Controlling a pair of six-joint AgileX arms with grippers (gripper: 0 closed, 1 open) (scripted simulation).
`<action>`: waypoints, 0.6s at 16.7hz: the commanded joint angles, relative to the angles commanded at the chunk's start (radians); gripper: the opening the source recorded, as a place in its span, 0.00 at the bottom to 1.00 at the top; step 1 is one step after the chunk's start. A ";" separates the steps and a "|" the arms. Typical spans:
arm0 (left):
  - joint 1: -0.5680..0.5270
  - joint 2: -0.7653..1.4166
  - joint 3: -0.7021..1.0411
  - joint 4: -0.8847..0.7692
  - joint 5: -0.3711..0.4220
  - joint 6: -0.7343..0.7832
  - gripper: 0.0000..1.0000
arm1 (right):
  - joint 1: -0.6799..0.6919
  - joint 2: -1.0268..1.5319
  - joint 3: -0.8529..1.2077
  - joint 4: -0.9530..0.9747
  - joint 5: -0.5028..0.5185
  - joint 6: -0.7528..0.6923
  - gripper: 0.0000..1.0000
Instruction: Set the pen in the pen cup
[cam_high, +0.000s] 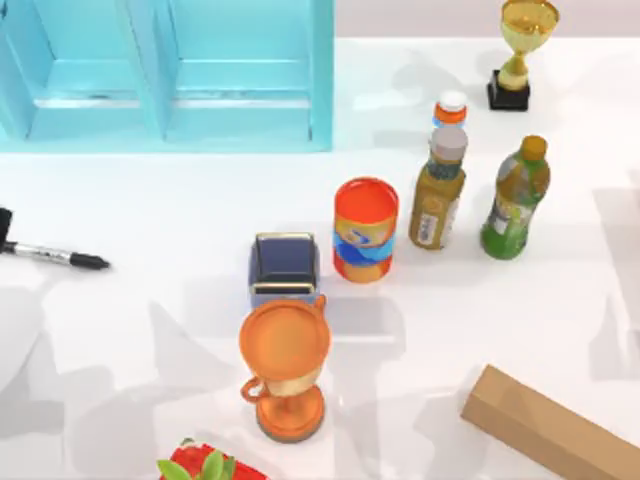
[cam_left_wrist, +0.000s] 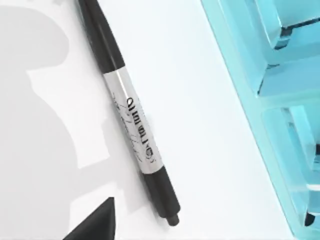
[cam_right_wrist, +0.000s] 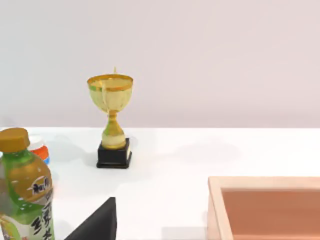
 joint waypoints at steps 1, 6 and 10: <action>0.008 0.068 0.014 0.024 0.020 -0.053 1.00 | 0.000 0.000 0.000 0.000 0.000 0.000 1.00; 0.038 0.295 0.054 0.101 0.091 -0.237 1.00 | 0.000 0.000 0.000 0.000 0.000 0.000 1.00; 0.044 0.314 0.056 0.107 0.097 -0.255 1.00 | 0.000 0.000 0.000 0.000 0.000 0.000 1.00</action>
